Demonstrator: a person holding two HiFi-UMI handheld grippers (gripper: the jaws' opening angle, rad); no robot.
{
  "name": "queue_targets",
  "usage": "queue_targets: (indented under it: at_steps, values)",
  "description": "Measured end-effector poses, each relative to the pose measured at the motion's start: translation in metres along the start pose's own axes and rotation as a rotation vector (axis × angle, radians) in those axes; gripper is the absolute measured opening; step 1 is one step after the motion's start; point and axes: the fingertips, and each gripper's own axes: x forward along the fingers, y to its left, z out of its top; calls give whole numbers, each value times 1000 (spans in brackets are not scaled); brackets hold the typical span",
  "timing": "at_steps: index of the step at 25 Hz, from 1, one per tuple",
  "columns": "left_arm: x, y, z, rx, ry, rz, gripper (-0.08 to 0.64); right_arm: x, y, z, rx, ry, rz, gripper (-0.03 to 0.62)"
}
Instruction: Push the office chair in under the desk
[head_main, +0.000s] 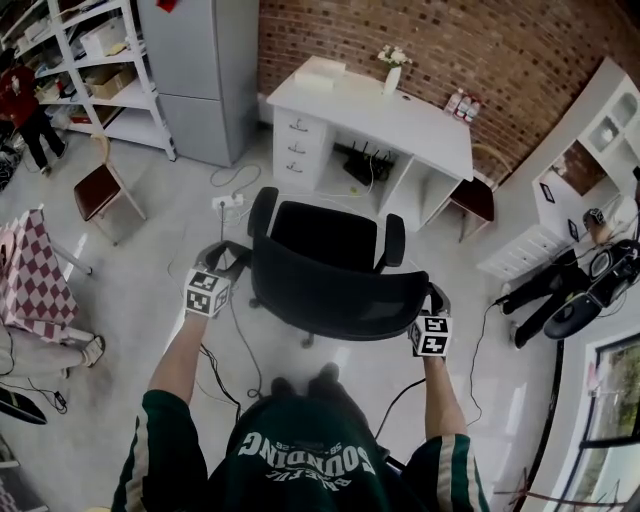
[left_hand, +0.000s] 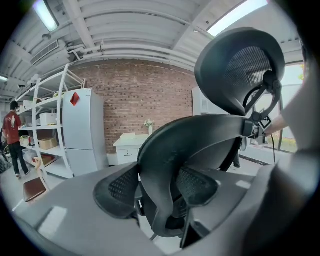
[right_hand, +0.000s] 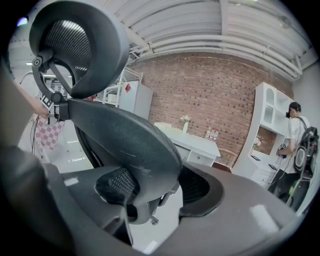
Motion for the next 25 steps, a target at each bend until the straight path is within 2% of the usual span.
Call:
queue_targets:
  at_steps: [14, 25]
  values:
    - [88, 17, 27, 14, 5, -21, 233, 63, -49, 21, 28, 13, -32, 256]
    - [168, 42, 56, 8, 50, 3, 227, 129, -87, 49, 18, 16, -32, 256]
